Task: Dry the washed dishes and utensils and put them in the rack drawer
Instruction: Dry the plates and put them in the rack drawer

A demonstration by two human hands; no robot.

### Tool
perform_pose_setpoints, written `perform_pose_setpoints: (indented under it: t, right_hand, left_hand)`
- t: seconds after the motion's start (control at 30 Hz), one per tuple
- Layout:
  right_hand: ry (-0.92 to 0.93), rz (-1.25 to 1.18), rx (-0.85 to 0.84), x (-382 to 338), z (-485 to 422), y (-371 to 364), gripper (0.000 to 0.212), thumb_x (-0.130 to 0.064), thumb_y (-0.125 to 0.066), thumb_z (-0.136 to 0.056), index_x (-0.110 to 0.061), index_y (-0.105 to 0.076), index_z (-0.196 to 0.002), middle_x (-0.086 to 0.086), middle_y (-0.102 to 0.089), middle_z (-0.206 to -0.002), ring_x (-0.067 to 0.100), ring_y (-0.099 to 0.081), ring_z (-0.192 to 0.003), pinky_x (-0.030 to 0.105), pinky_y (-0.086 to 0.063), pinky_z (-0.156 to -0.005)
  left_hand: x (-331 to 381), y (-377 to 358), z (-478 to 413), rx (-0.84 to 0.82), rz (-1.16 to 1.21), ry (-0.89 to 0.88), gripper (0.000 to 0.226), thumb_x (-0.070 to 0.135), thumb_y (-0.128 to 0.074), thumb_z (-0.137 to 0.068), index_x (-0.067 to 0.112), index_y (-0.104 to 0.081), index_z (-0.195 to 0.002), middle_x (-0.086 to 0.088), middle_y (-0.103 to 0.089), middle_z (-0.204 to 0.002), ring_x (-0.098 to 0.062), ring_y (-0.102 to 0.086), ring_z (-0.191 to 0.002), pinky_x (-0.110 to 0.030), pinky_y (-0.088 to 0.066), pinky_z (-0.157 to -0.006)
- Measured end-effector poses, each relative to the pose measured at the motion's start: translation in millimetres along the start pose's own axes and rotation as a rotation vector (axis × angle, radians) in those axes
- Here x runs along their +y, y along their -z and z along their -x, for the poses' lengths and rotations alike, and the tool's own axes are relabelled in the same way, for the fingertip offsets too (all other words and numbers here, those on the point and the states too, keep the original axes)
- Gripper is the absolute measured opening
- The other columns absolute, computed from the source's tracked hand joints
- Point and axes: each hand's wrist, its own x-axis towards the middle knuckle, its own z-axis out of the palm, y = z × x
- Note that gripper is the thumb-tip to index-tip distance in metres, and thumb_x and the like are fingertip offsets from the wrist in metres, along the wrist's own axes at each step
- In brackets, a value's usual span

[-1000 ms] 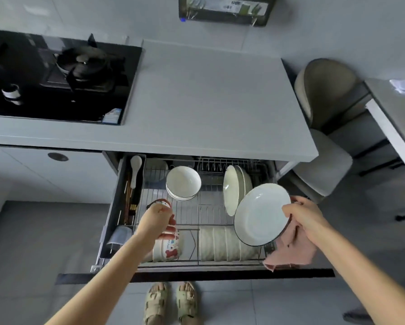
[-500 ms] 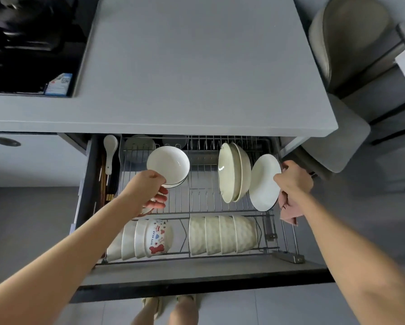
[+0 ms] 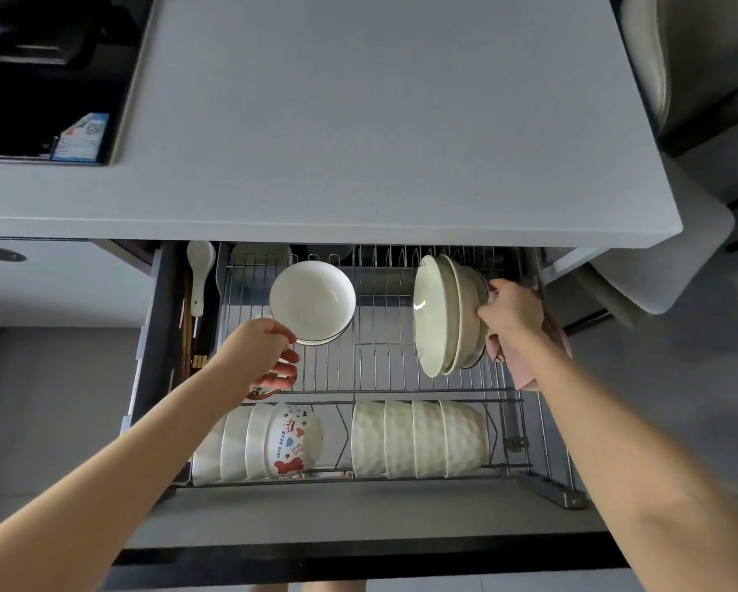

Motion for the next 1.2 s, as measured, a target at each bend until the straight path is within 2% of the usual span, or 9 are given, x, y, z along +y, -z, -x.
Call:
perform_pose_setpoints:
  t: [0.17,0.3,0.43,0.6,0.77,0.87,0.97,1.07,1.2]
  right_hand:
    - [0.052,-0.121,-0.263,0,-3,19,0.059,-0.010,-0.056,-0.090,-0.013,-0.036,-0.145,0.015,-0.060,-0.128,0.032,-0.059,-0.112,0.026,-0.043,-0.083]
    - [0.020,-0.316,-0.449,0,-9,20,0.069,0.003,-0.060,-0.084,-0.011,-0.032,-0.146,0.010,-0.046,-0.142,0.025,-0.049,-0.123,0.033,-0.041,-0.099]
    - [-0.034,-0.450,-0.453,9,-15,11,0.076,0.011,-0.059,-0.085,-0.009,-0.023,-0.149,0.014,-0.032,-0.151,0.020,-0.032,-0.139,0.029,-0.028,-0.110]
    - [-0.034,-0.518,-0.417,25,-12,7,0.074,0.004,-0.064,-0.085,-0.012,-0.028,-0.148,0.011,-0.037,-0.150,0.019,-0.038,-0.136,0.021,-0.030,-0.099]
    - [0.001,-0.362,-0.287,29,-3,8,0.071,-0.008,-0.065,-0.086,-0.018,-0.030,-0.148,0.008,-0.037,-0.150,0.024,-0.039,-0.134,0.035,-0.033,-0.106]
    - [0.018,-0.309,-0.262,24,13,16,0.067,-0.011,-0.063,-0.088,-0.020,-0.032,-0.147,0.006,-0.037,-0.150,0.025,-0.040,-0.134,0.035,-0.035,-0.105]
    - [0.052,-0.067,-0.220,11,34,33,0.062,-0.014,-0.056,-0.091,-0.022,-0.032,-0.147,0.004,-0.040,-0.149,0.026,-0.043,-0.131,0.036,-0.040,-0.100]
    - [0.141,0.132,-0.189,-20,68,61,0.064,-0.018,-0.056,-0.091,-0.021,-0.028,-0.148,0.003,-0.047,-0.144,0.026,-0.053,-0.120,0.032,-0.045,-0.088]
    - [0.459,0.182,-0.320,-92,134,98,0.079,-0.021,-0.068,-0.084,-0.021,-0.022,-0.149,0.004,-0.057,-0.132,0.017,-0.062,-0.100,0.025,-0.052,-0.073]
  left_hand:
    - [-4,-2,-1,0.006,-0.012,0.014,0.022,-0.005,-0.039,-0.093,0.005,-0.058,-0.095,-0.014,-0.061,-0.084,-0.023,-0.061,-0.067,-0.022,-0.052,-0.041]
    - [-4,-6,-1,0.003,-0.026,0.026,0.021,-0.003,-0.041,-0.094,0.008,-0.059,-0.091,-0.014,-0.062,-0.082,-0.022,-0.062,-0.066,-0.023,-0.054,-0.042]
    - [-4,-8,-1,0.007,-0.044,0.021,0.020,-0.002,-0.042,-0.095,0.009,-0.059,-0.091,-0.014,-0.063,-0.084,-0.023,-0.063,-0.068,-0.022,-0.054,-0.042]
    - [-5,-8,2,0.008,-0.058,0.011,0.019,0.000,-0.043,-0.095,0.008,-0.060,-0.094,-0.013,-0.064,-0.083,-0.023,-0.064,-0.070,-0.024,-0.056,-0.047]
    - [-5,-4,9,0.017,-0.023,0.008,0.020,-0.002,-0.043,-0.095,0.007,-0.060,-0.093,-0.013,-0.063,-0.080,-0.022,-0.062,-0.065,-0.022,-0.053,-0.042]
    - [-4,-1,16,0.013,-0.002,0.008,0.021,-0.003,-0.042,-0.095,0.007,-0.059,-0.090,-0.013,-0.061,-0.078,-0.022,-0.061,-0.062,-0.021,-0.051,-0.039]
    - [-2,5,24,0.022,0.014,-0.005,0.019,-0.001,-0.043,-0.095,0.007,-0.059,-0.092,-0.013,-0.062,-0.082,-0.022,-0.062,-0.065,-0.022,-0.051,-0.039]
    - [-1,17,38,0.014,0.043,-0.037,0.016,0.000,-0.046,-0.094,0.007,-0.060,-0.097,-0.014,-0.064,-0.089,-0.023,-0.065,-0.072,-0.026,-0.057,-0.049]
    - [-12,38,62,-0.028,-0.060,-0.233,0.022,0.008,-0.065,-0.084,0.022,-0.061,-0.099,-0.005,-0.066,-0.104,-0.020,-0.064,-0.095,-0.036,-0.054,-0.086]
